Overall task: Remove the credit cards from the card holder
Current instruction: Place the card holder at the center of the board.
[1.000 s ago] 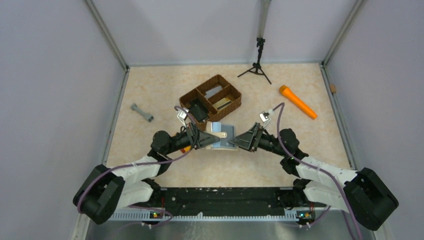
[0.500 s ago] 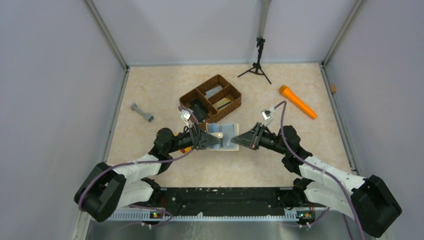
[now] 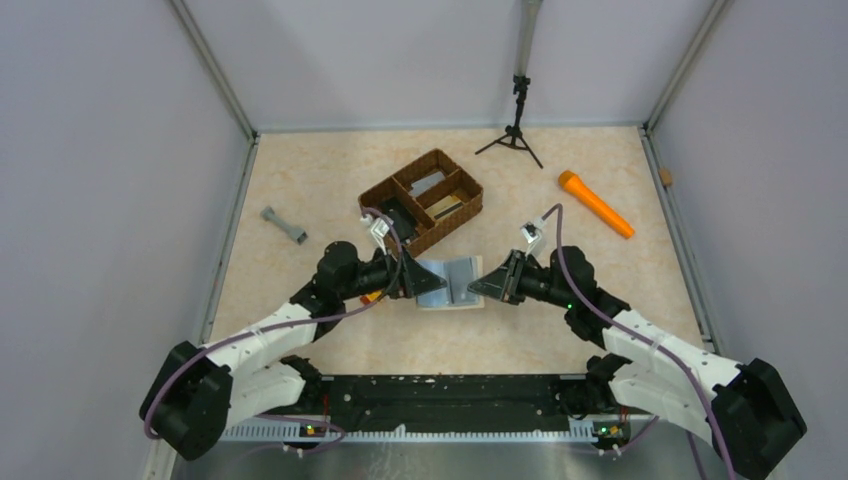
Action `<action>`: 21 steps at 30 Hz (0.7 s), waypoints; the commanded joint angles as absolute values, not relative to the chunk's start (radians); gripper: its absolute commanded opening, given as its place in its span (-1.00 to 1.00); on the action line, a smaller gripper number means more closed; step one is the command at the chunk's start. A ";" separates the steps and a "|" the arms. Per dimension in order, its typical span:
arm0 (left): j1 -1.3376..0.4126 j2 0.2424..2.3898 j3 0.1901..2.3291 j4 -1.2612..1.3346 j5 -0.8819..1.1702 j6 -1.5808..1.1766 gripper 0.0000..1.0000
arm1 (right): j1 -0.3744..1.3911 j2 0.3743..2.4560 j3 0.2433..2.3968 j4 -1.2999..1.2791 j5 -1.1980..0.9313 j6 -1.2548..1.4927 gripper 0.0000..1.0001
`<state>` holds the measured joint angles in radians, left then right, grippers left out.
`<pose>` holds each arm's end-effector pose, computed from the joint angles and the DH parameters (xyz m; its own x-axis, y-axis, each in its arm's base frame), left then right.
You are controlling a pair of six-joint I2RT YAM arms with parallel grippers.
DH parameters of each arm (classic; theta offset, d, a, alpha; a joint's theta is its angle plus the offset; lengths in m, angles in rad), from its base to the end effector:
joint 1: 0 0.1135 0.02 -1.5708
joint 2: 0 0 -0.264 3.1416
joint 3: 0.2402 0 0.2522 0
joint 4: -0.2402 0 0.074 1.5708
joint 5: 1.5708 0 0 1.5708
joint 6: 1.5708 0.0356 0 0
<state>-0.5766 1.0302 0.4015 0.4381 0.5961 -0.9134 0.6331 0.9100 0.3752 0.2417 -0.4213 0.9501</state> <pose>0.1728 -0.1362 0.2247 -0.8200 -0.2481 -0.5158 0.4324 0.3220 -0.8422 0.1536 0.1308 0.2179 -0.8314 0.3106 -0.4607 -0.3081 0.4322 0.8475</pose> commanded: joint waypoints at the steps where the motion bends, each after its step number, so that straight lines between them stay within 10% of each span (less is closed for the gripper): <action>1: -0.610 1.085 0.440 0.398 0.522 -0.868 0.98 | 0.638 0.890 0.421 0.286 -0.439 0.935 -1.00; 13: -0.732 1.186 0.556 0.299 0.345 -0.845 0.94 | 0.638 0.905 0.401 0.342 -0.466 0.964 -1.00; 21: -0.732 1.203 0.524 0.397 0.359 -0.882 0.20 | 0.638 0.884 0.369 0.404 -0.500 0.996 -0.82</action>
<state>-0.7292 1.2026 0.5331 0.3214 0.3767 -0.8761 0.6327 0.9108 0.3702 0.2855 -0.4492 0.9703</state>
